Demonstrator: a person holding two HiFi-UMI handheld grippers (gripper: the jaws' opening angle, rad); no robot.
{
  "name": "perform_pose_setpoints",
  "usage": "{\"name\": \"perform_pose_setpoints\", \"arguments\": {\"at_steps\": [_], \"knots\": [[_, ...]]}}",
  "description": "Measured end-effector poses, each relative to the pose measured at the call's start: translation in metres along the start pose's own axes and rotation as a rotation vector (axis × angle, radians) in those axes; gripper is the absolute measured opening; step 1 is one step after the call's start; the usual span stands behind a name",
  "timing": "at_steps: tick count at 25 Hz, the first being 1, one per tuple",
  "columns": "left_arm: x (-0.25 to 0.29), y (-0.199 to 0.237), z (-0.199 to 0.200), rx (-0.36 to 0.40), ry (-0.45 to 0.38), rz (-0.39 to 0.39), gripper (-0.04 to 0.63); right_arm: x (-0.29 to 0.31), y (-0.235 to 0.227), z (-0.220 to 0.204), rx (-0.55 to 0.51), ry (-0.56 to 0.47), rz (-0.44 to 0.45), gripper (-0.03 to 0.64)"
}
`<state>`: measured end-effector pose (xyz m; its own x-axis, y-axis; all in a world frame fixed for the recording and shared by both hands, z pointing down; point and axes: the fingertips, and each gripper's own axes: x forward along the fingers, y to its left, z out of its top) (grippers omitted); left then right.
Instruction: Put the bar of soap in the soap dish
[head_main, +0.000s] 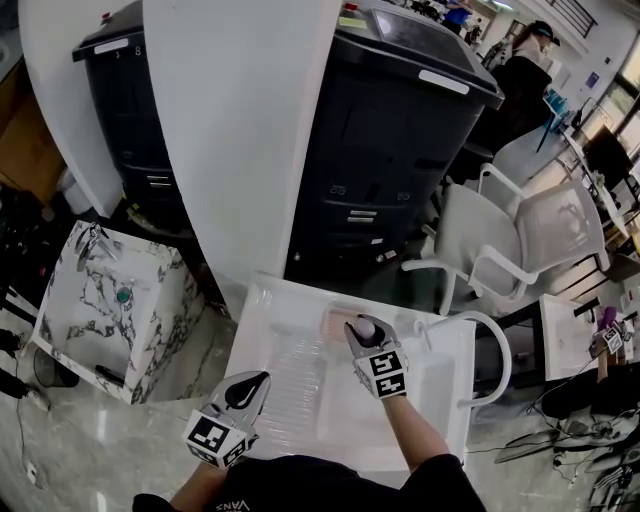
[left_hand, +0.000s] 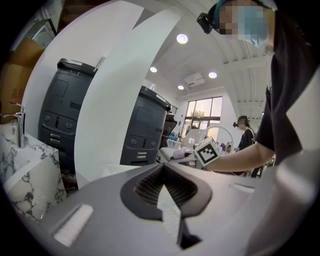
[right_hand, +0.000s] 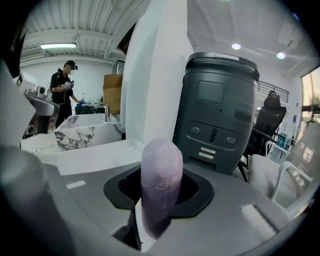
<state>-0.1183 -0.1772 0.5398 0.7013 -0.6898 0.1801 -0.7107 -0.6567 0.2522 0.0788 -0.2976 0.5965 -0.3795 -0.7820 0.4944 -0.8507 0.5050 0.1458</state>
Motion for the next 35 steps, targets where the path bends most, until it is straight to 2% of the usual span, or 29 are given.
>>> {"name": "perform_pose_setpoints", "arguments": {"at_steps": [9, 18, 24, 35], "knots": [[-0.002, 0.013, -0.006, 0.002, 0.005, 0.0, 0.047, 0.033, 0.006, -0.028, -0.182, 0.103, 0.032, 0.123], [-0.003, 0.016, -0.016, -0.006, 0.031, 0.005, 0.046, 0.052, 0.004, -0.051, -0.349, 0.194, 0.024, 0.123], [0.0, 0.015, -0.017, -0.003, 0.035, -0.002, 0.046, 0.059, 0.007, -0.064, -0.389, 0.235, 0.04, 0.123], [0.003, 0.013, -0.016, -0.002, 0.037, 0.001, 0.046, 0.067, 0.007, -0.077, -0.371, 0.274, 0.066, 0.123]]}}
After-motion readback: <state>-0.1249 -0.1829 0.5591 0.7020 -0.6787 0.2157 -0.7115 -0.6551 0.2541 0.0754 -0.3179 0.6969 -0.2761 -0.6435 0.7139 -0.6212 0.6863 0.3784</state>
